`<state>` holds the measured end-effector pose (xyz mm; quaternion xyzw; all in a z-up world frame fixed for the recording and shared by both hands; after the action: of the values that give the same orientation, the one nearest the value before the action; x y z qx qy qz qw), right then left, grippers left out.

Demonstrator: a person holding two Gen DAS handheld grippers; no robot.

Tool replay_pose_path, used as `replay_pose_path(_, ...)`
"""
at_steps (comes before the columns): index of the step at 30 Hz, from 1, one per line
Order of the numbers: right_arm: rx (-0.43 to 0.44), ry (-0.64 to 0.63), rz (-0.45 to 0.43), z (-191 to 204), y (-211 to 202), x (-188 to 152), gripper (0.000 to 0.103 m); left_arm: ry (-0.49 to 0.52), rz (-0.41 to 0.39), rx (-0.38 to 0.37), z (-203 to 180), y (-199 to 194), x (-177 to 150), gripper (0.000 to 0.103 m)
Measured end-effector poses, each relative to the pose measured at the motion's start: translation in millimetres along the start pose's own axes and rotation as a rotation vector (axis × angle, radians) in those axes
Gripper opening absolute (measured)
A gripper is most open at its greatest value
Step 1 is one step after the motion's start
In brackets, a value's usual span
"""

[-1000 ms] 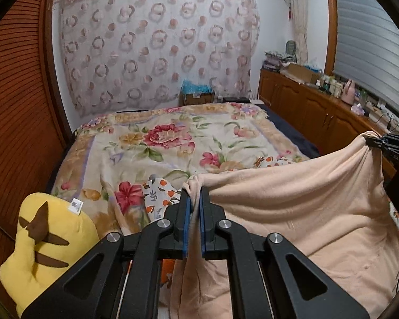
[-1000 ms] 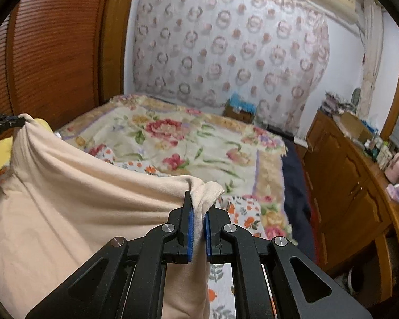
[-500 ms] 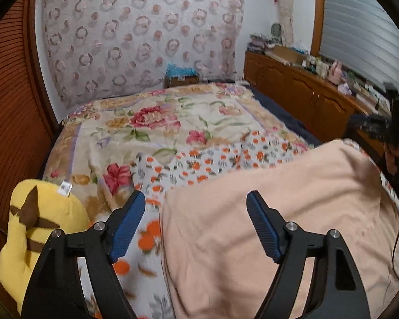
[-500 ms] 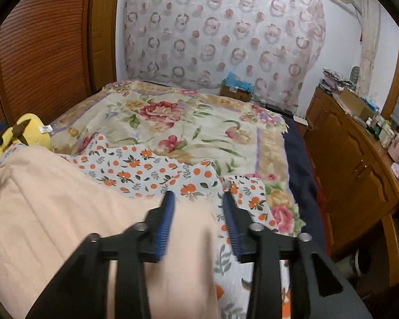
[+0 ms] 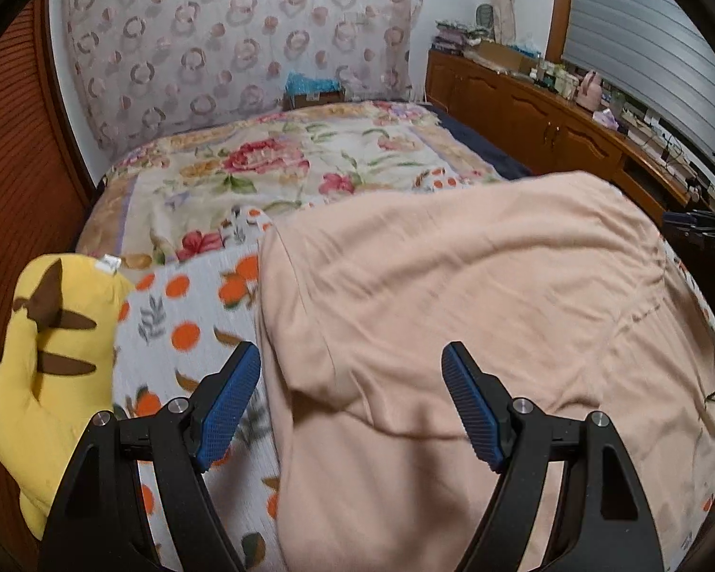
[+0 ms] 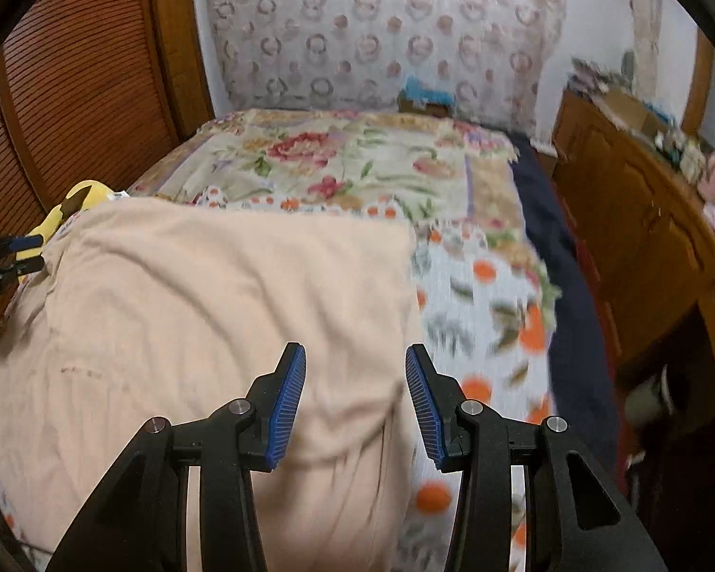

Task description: Fold small clothes

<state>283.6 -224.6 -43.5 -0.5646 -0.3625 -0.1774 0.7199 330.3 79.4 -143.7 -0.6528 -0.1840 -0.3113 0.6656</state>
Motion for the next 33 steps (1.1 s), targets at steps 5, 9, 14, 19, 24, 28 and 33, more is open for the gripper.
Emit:
replay_pose_path(5,0.049,0.048,0.036,3,-14,-15,0.045,-0.006,0.036,0.007,0,8,-13,0.079)
replay_pose_path(9,0.050,0.071,0.068,0,-4,-18,0.045,-0.009,0.058,0.015,-1,15,-19,0.079)
replay_pose_path(14,0.049,0.086,0.039,-6,7,-7,0.045,-0.005,0.063,0.027,-1,20,-26,0.080)
replay_pose_path(19,0.050,0.056,-0.022,0,1,-2,0.045,-0.016,0.049,0.038,-1,20,-26,0.086)
replay_pose_path(24,0.001,0.012,-0.025,-1,4,-9,0.045,-0.031,0.045,0.046,1,20,-28,0.087)
replay_pose_path(28,-0.009,0.006,-0.028,2,6,-13,0.045,-0.043,0.024,0.030,1,12,-24,0.076)
replay_pose_path(33,-0.020,-0.006,-0.022,4,23,-10,0.045,-0.080,0.011,-0.005,5,7,-12,0.049)
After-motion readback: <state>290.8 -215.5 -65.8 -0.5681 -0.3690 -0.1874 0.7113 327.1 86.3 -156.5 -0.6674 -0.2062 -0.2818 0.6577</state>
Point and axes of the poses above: each gripper's, at about its wrist camera, not at the fingertips, and y roughly the way its jaws point, z to its left, x to its top, the point moved 10 cm from there along y, roughly the way its jaws point, and after that the axes turned 9 degrees about x, right-handed, at the moved point
